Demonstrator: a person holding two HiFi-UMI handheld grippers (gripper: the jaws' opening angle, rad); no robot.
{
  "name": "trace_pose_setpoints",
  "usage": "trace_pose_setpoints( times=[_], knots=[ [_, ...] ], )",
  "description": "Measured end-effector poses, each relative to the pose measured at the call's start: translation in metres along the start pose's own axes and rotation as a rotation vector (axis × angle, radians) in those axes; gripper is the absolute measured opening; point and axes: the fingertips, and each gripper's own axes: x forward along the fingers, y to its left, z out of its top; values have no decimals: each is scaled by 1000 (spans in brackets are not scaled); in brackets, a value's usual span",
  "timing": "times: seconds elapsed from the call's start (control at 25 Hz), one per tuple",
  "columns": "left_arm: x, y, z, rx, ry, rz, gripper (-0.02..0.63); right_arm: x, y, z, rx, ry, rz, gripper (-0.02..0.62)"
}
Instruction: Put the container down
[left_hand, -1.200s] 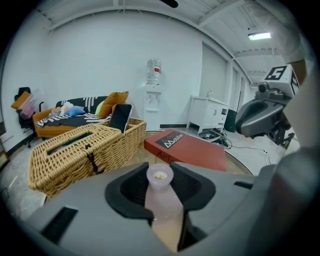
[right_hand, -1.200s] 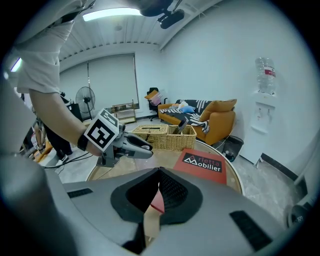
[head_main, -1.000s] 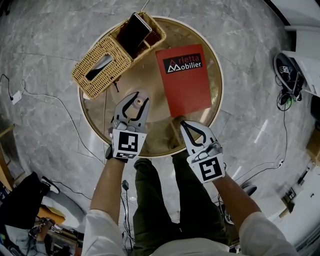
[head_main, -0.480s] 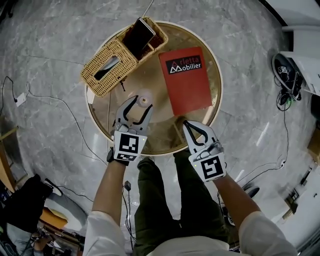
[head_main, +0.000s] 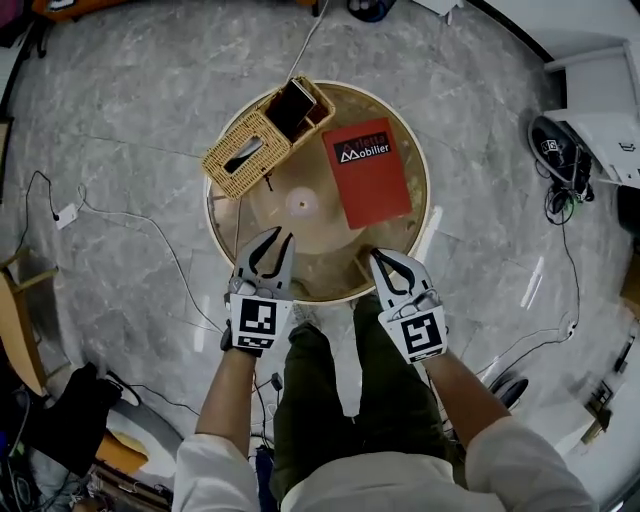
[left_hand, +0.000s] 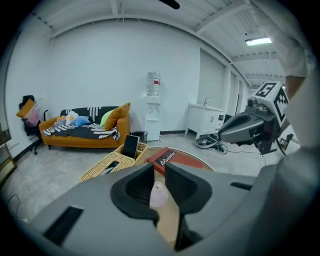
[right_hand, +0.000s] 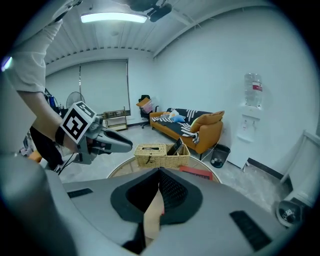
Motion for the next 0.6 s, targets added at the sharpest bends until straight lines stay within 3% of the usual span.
trace_pose_setpoints(
  times=[0.08,0.2,0.6],
  knots=[
    [-20,-1,16,10,-15,11,32,-13,6,11,1,-6,-12,23],
    [-47,-3,37,24,-39,24,9,-31,12,26,-4,-25,-34,23],
    [-133,-22,88,11,-107,31,6,-95,21,71,-19,-114,-108,21]
  ],
)
